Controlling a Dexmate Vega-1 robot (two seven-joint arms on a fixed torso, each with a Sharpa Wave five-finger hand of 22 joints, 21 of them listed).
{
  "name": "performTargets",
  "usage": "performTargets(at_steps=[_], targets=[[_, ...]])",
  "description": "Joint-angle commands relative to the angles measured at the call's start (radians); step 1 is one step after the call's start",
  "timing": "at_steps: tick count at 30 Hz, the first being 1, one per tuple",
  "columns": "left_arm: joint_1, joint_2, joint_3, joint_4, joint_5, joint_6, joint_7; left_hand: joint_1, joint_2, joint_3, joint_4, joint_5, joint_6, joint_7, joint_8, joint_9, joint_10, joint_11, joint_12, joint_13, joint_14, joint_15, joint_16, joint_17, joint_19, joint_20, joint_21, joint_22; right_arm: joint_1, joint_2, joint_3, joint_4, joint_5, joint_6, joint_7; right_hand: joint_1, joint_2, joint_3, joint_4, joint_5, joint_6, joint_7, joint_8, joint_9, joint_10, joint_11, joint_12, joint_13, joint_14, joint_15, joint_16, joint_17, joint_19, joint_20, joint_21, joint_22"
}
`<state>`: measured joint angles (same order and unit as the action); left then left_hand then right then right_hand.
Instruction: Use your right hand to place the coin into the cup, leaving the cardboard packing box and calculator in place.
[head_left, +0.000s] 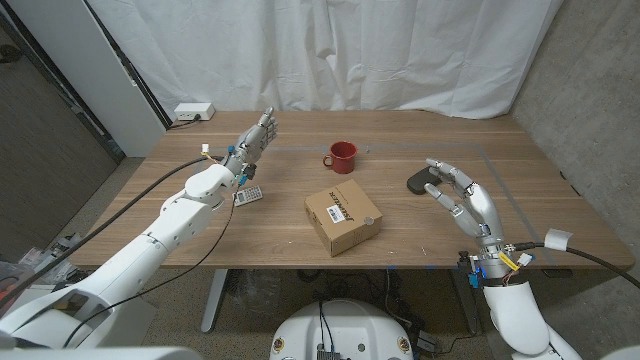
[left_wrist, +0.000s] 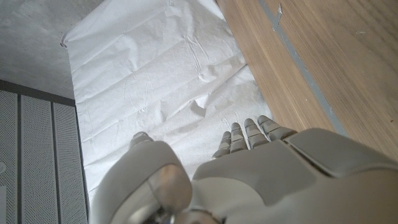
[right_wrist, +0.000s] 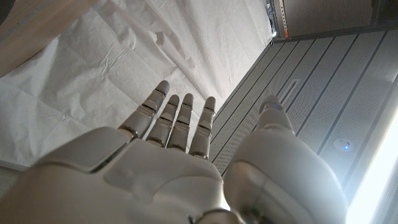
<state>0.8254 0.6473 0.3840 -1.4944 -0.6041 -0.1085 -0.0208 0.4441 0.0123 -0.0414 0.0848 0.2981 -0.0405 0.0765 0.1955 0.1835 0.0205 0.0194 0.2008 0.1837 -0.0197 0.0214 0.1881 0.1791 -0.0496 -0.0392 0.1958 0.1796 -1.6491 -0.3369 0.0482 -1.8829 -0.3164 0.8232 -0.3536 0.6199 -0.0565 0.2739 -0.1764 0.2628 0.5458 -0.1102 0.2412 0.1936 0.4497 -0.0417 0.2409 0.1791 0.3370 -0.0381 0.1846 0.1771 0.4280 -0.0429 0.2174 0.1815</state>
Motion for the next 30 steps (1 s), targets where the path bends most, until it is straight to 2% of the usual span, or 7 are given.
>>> performTargets(at_steps=[1,10,19,30], targets=[[0.023,0.029,-0.017,-0.026,-0.002,-0.009,-0.009,0.008,0.001,-0.006,0.002,-0.005,-0.007,0.001,-0.001,0.003,-0.002,0.0,0.0,0.004,-0.012,0.003,-0.002,0.004,-0.013,-0.026,-0.001,0.001,-0.041,0.036,0.021,-0.054,-0.24,-0.042,-0.142,0.028,-0.003,0.012,0.0,0.011,0.011,-0.021,0.005,0.006,0.0,-0.017,-0.004,0.006,-0.007,-0.034,-0.005,0.0,0.002,-0.051,-0.009,0.003],[0.047,0.046,-0.033,-0.046,-0.008,-0.014,-0.004,0.008,0.002,-0.007,0.002,-0.007,-0.005,0.001,0.0,0.003,-0.002,0.002,0.0,0.005,-0.014,0.004,-0.002,0.004,-0.014,-0.024,-0.001,0.001,-0.059,0.02,0.016,-0.078,-0.379,-0.09,-0.259,0.045,-0.005,0.015,0.005,0.017,0.034,-0.032,0.013,0.012,0.003,-0.027,-0.005,0.007,-0.025,-0.03,-0.009,0.001,-0.013,-0.048,-0.015,0.004],[0.055,0.047,-0.034,-0.047,-0.008,-0.021,-0.003,0.009,0.003,-0.009,0.002,-0.008,-0.005,0.0,0.0,0.004,-0.004,0.003,0.0,0.005,-0.016,0.007,-0.002,0.004,-0.017,-0.023,-0.001,0.001,-0.059,-0.048,-0.01,-0.09,-0.432,-0.163,-0.329,0.063,-0.001,0.02,0.005,0.022,0.036,-0.043,0.013,0.016,0.004,-0.032,-0.005,0.008,-0.027,-0.032,-0.007,0.001,-0.016,-0.049,-0.016,0.004],[0.04,0.038,-0.025,-0.031,0.0,-0.022,-0.008,0.009,0.005,-0.011,0.002,-0.009,-0.006,0.001,0.0,0.004,-0.003,0.001,0.0,0.005,-0.017,0.006,-0.002,0.004,-0.018,-0.021,0.0,0.001,-0.074,-0.138,-0.039,-0.126,-0.559,-0.292,-0.455,0.092,-0.001,0.028,0.004,0.029,0.058,-0.052,0.023,0.022,0.007,-0.038,-0.005,0.009,-0.022,-0.04,-0.003,0.002,-0.017,-0.05,-0.016,0.004]])
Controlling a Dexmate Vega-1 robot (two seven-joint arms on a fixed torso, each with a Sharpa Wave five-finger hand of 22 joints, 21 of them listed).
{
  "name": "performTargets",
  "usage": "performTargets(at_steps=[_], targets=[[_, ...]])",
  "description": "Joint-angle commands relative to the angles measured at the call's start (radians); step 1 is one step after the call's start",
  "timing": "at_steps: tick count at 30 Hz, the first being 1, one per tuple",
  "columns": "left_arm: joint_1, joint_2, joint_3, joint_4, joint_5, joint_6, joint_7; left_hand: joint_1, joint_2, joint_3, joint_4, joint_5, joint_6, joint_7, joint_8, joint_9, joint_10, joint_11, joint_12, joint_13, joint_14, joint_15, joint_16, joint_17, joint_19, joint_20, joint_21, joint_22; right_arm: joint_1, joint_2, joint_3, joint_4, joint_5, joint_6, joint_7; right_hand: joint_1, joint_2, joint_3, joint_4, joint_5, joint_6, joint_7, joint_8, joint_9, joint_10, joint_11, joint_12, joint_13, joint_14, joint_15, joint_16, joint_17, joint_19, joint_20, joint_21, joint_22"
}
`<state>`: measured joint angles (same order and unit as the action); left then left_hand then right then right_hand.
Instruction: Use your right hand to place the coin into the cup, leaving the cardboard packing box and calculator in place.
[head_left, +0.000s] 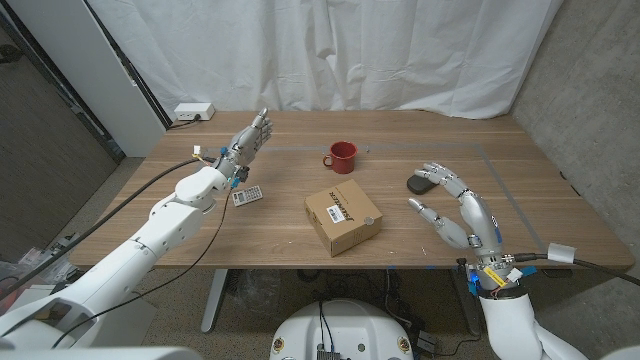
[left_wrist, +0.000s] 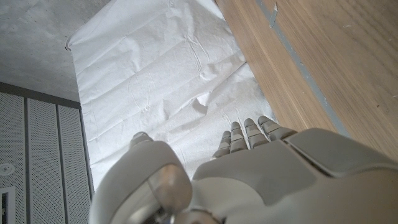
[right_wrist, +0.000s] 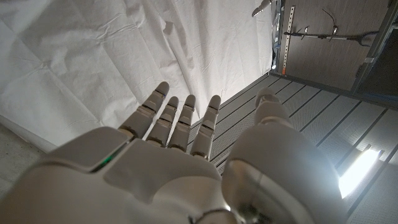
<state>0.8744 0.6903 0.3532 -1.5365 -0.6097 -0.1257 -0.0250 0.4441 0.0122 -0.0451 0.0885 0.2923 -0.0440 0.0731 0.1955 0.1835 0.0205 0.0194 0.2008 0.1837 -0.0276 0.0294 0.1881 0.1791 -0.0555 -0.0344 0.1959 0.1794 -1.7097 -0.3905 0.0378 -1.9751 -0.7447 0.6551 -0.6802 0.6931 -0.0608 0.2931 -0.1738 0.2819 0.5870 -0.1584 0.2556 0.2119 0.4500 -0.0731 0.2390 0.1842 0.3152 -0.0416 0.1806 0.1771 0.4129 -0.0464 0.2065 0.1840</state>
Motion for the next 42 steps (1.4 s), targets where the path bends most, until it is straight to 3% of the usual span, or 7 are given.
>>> performTargets(at_steps=[1,9,15,27,39,42], targets=[[-0.012,-0.007,0.007,0.013,0.007,-0.005,-0.004,0.01,0.005,-0.007,-0.001,-0.004,-0.002,0.004,0.0,0.004,-0.004,0.001,0.0,0.005,-0.01,-0.001,-0.002,0.004,-0.013,-0.026,-0.001,0.001,-0.014,-0.093,-0.033,-0.037,-0.145,-0.139,-0.142,0.02,0.003,0.009,0.002,0.011,0.019,-0.006,0.009,0.005,0.007,-0.007,-0.003,0.004,0.001,-0.037,0.001,0.002,-0.002,-0.046,-0.005,0.001],[-0.029,-0.016,0.014,0.027,0.009,-0.001,-0.008,0.01,0.007,-0.008,-0.001,-0.005,-0.003,0.003,0.0,0.004,-0.005,0.002,0.0,0.005,-0.01,-0.002,-0.002,0.004,-0.015,-0.025,-0.001,0.001,-0.015,-0.17,-0.089,-0.06,-0.213,-0.266,-0.204,0.033,-0.002,0.009,0.004,0.016,0.004,-0.022,0.003,0.008,0.009,-0.018,-0.004,0.005,0.002,-0.043,0.002,0.003,-0.001,-0.049,-0.004,0.002],[-0.032,-0.017,0.017,0.027,0.012,0.002,-0.007,0.011,0.007,-0.009,-0.001,-0.005,-0.004,0.004,0.0,0.004,-0.005,0.002,0.0,0.005,-0.01,-0.002,-0.002,0.005,-0.016,-0.024,-0.001,0.001,-0.008,-0.229,-0.13,-0.068,-0.224,-0.342,-0.237,0.046,-0.001,0.012,0.004,0.02,-0.003,-0.03,0.001,0.011,0.004,-0.01,-0.006,0.006,0.001,-0.047,0.002,0.003,-0.003,-0.053,-0.004,0.002],[-0.014,-0.003,0.011,-0.012,0.02,0.015,0.019,0.011,0.009,-0.011,-0.001,-0.007,-0.004,0.003,-0.001,0.004,-0.004,0.003,0.001,0.005,-0.011,0.0,-0.002,0.005,-0.016,-0.024,0.0,0.001,0.012,-0.368,-0.181,-0.078,-0.276,-0.481,-0.276,0.061,-0.005,0.014,0.009,0.028,0.004,-0.042,0.006,0.017,0.0,-0.047,-0.009,0.007,0.005,-0.054,0.005,0.006,-0.003,-0.058,-0.004,0.002],[-0.007,0.001,0.01,-0.033,0.023,0.024,0.028,0.012,0.01,-0.013,-0.001,-0.008,-0.005,0.003,-0.001,0.004,-0.007,0.001,0.0,0.005,-0.014,0.002,-0.002,0.005,-0.02,-0.024,-0.001,0.001,0.003,-0.452,-0.226,-0.092,-0.297,-0.605,-0.307,0.079,-0.005,0.017,0.011,0.037,0.004,-0.048,0.008,0.022,-0.032,-0.061,-0.022,0.009,-0.003,-0.058,0.003,0.008,-0.015,-0.06,-0.007,0.003],[-0.008,0.001,0.011,-0.034,0.023,0.027,0.027,0.012,0.01,-0.013,-0.001,-0.008,-0.005,0.003,0.0,0.004,-0.006,0.001,0.0,0.005,-0.013,0.002,-0.002,0.005,-0.021,-0.023,0.0,0.002,0.0,-0.469,-0.241,-0.095,-0.314,-0.643,-0.31,0.095,-0.002,0.021,0.01,0.042,-0.003,-0.053,0.007,0.025,-0.047,-0.051,-0.027,0.01,-0.014,-0.054,0.0,0.009,-0.024,-0.057,-0.009,0.003]])
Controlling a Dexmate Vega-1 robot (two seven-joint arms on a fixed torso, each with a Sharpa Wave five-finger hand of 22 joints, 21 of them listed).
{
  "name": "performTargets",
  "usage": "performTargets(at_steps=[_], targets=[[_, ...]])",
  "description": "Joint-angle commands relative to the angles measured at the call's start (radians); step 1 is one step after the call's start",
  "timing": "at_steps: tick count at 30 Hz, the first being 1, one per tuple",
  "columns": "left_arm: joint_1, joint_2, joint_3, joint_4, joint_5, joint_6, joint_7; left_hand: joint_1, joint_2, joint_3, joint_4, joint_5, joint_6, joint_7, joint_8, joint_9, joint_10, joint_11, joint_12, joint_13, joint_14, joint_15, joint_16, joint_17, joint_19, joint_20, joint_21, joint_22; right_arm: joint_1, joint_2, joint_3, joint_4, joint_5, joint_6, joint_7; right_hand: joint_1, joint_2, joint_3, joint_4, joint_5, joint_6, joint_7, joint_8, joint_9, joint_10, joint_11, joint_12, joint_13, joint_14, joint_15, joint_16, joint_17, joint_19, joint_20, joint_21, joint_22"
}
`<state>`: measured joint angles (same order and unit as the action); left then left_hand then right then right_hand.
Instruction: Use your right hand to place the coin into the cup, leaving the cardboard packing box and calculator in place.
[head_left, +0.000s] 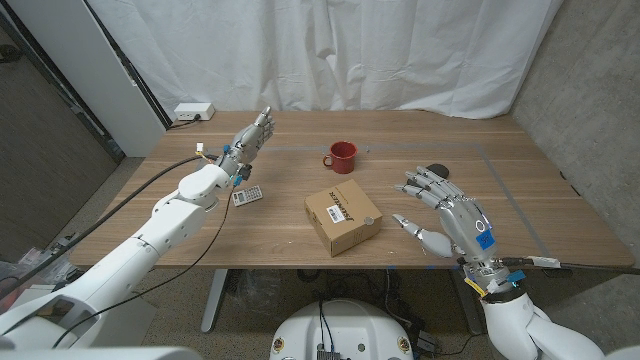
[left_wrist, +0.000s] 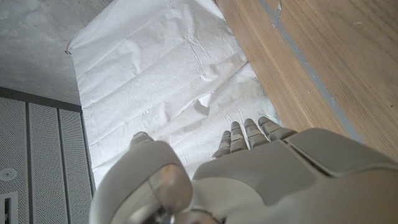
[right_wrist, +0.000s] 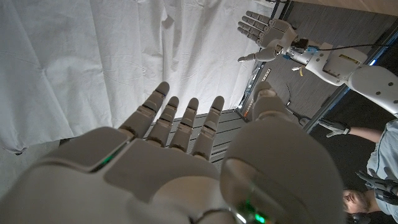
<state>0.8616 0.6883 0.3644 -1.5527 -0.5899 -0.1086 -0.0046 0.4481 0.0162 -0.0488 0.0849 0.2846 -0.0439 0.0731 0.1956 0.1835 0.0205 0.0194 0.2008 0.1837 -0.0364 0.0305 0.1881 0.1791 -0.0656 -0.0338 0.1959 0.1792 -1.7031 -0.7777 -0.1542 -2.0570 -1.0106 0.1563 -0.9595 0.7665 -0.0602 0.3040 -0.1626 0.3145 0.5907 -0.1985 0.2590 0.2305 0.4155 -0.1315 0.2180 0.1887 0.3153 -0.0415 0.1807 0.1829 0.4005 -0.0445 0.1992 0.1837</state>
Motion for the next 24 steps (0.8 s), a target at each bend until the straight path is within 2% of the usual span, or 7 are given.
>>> performTargets(at_steps=[1,8,15,22,24], targets=[[0.005,0.003,0.0,-0.018,0.004,0.01,0.008,0.008,0.006,-0.01,0.003,-0.001,-0.005,0.003,-0.001,0.004,-0.006,0.001,0.0,0.005,-0.005,0.001,-0.002,0.005,-0.011,-0.024,0.0,0.002,-0.008,-0.089,-0.053,-0.015,-0.05,-0.155,-0.031,0.025,-0.003,0.011,-0.001,0.011,-0.011,-0.017,0.002,0.007,-0.021,0.009,-0.009,0.006,-0.02,-0.052,-0.001,0.004,-0.018,-0.057,-0.003,0.004],[0.007,0.001,0.003,-0.021,0.006,0.009,0.01,0.009,0.007,-0.011,0.003,-0.001,-0.005,0.002,-0.001,0.004,-0.007,0.002,0.0,0.005,-0.006,0.0,-0.002,0.005,-0.011,-0.024,0.0,0.002,0.004,-0.119,-0.096,-0.008,-0.061,-0.21,-0.056,0.051,-0.005,0.014,0.002,0.024,-0.036,-0.02,-0.001,0.016,-0.084,0.049,-0.024,0.009,-0.041,-0.044,-0.001,0.007,-0.034,-0.054,-0.003,0.006],[0.013,0.003,0.001,-0.031,0.008,0.009,0.016,0.009,0.008,-0.012,0.003,-0.002,-0.006,0.002,-0.001,0.004,-0.007,0.003,0.0,0.005,-0.006,0.0,-0.002,0.005,-0.013,-0.023,0.0,0.002,0.027,-0.14,-0.143,-0.001,-0.071,-0.26,-0.074,0.062,-0.011,0.011,0.004,0.033,-0.05,-0.021,0.001,0.025,-0.134,0.062,-0.032,0.013,-0.07,-0.039,-0.003,0.009,-0.048,-0.053,-0.003,0.007],[0.019,0.004,-0.004,-0.033,0.01,0.002,0.022,0.009,0.009,-0.013,0.003,-0.003,-0.005,0.004,0.0,0.004,-0.008,0.008,0.0,0.005,-0.006,0.003,-0.001,0.005,-0.014,-0.024,0.0,0.002,0.063,-0.138,-0.204,0.023,-0.09,-0.315,-0.103,0.09,-0.012,0.015,-0.003,0.043,-0.066,-0.021,0.003,0.034,-0.16,0.058,-0.033,0.015,-0.083,-0.041,-0.003,0.009,-0.058,-0.054,-0.003,0.008],[0.02,0.003,-0.005,-0.032,0.007,0.001,0.021,0.009,0.009,-0.013,0.003,-0.003,-0.005,0.007,0.0,0.004,-0.009,0.009,-0.001,0.005,-0.006,0.004,-0.001,0.005,-0.014,-0.025,0.0,0.002,0.074,-0.139,-0.22,0.028,-0.09,-0.326,-0.11,0.103,-0.012,0.017,-0.005,0.048,-0.051,-0.019,0.013,0.038,-0.159,0.056,-0.028,0.016,-0.081,-0.044,0.0,0.009,-0.056,-0.058,-0.001,0.009]])
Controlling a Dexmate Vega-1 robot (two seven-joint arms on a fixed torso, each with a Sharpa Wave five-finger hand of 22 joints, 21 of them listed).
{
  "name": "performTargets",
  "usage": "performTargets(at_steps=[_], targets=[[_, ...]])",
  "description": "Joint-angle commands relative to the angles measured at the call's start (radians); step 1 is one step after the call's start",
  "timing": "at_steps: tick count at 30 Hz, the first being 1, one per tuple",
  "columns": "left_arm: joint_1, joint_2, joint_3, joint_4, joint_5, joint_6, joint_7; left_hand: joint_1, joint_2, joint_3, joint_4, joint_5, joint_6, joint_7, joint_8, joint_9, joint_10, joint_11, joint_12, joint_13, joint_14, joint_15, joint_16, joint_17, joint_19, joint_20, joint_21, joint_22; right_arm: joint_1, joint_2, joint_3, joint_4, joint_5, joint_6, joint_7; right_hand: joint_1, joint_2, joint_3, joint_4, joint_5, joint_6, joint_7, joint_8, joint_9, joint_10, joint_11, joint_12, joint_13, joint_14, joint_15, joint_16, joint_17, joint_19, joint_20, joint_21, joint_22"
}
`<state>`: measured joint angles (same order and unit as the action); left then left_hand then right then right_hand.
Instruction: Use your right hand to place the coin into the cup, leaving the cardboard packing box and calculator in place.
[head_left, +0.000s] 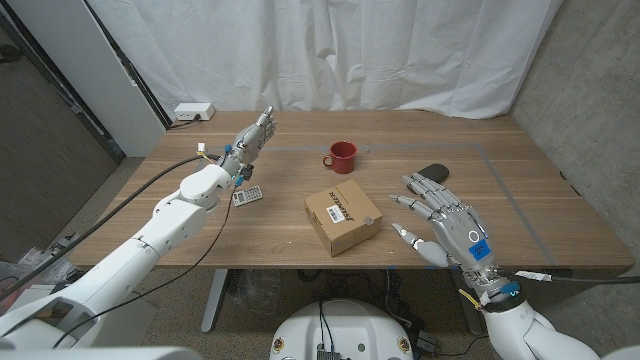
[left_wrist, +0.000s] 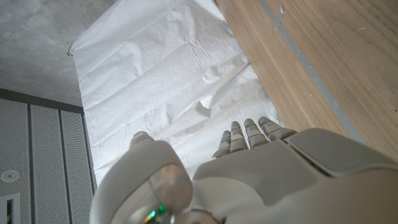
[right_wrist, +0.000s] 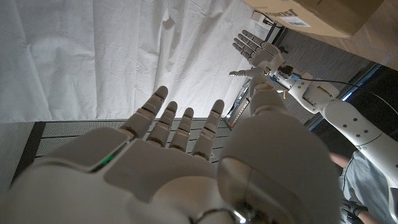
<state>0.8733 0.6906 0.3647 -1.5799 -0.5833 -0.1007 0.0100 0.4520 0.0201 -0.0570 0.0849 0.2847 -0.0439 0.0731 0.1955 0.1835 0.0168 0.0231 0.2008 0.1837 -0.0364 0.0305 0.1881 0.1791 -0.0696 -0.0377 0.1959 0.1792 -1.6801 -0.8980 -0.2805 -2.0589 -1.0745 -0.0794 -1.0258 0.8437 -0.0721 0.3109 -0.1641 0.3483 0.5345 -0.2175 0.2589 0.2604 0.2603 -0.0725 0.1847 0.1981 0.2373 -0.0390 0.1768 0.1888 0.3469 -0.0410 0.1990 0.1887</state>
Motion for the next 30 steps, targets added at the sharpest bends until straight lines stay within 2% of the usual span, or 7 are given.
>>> performTargets(at_steps=[1,14,20,30], targets=[[0.008,0.0,-0.006,-0.004,0.0,-0.008,0.005,0.006,0.005,-0.005,0.003,-0.003,-0.005,0.007,0.0,0.004,-0.005,0.005,-0.001,0.005,-0.007,0.004,-0.001,0.005,-0.01,-0.02,0.0,0.002,0.057,-0.019,-0.102,0.032,-0.028,-0.096,-0.046,0.029,-0.001,0.01,-0.004,0.015,0.01,0.0,0.017,0.01,-0.002,-0.004,0.007,0.006,-0.002,-0.047,0.006,0.004,-0.002,-0.062,0.0,0.004],[-0.01,0.0,-0.001,0.013,0.002,-0.003,-0.008,0.006,0.007,-0.008,0.003,-0.004,-0.006,0.006,0.0,0.004,-0.004,0.007,0.0,0.005,-0.009,0.004,-0.002,0.005,-0.013,-0.02,0.0,0.002,0.136,-0.031,-0.197,0.068,-0.038,-0.146,-0.053,0.042,-0.003,0.001,0.009,0.03,0.073,0.0,0.065,0.034,0.019,-0.009,0.025,0.01,0.012,-0.053,0.017,0.009,0.004,-0.065,0.009,0.006],[-0.018,0.002,0.001,0.012,0.004,0.001,-0.012,0.006,0.008,-0.009,0.003,-0.005,-0.007,0.006,-0.001,0.004,-0.006,0.006,0.0,0.005,-0.009,0.005,-0.001,0.005,-0.014,-0.02,0.0,0.002,0.16,-0.045,-0.227,0.081,-0.028,-0.16,-0.036,0.044,-0.001,0.0,0.011,0.033,0.084,-0.001,0.075,0.039,0.02,-0.01,0.027,0.011,0.013,-0.052,0.018,0.011,0.004,-0.065,0.01,0.007],[-0.02,0.003,0.001,0.012,0.005,0.003,-0.012,0.007,0.009,-0.011,0.003,-0.006,-0.007,0.005,-0.001,0.004,-0.007,0.004,0.0,0.005,-0.011,0.006,-0.002,0.005,-0.016,-0.019,0.0,0.002,0.209,-0.018,-0.279,0.139,-0.012,-0.172,-0.084,0.051,-0.003,-0.016,0.022,0.051,0.073,-0.002,0.103,0.073,-0.069,0.01,0.01,0.018,-0.07,-0.027,0.002,0.017,-0.057,-0.053,-0.002,0.011]])
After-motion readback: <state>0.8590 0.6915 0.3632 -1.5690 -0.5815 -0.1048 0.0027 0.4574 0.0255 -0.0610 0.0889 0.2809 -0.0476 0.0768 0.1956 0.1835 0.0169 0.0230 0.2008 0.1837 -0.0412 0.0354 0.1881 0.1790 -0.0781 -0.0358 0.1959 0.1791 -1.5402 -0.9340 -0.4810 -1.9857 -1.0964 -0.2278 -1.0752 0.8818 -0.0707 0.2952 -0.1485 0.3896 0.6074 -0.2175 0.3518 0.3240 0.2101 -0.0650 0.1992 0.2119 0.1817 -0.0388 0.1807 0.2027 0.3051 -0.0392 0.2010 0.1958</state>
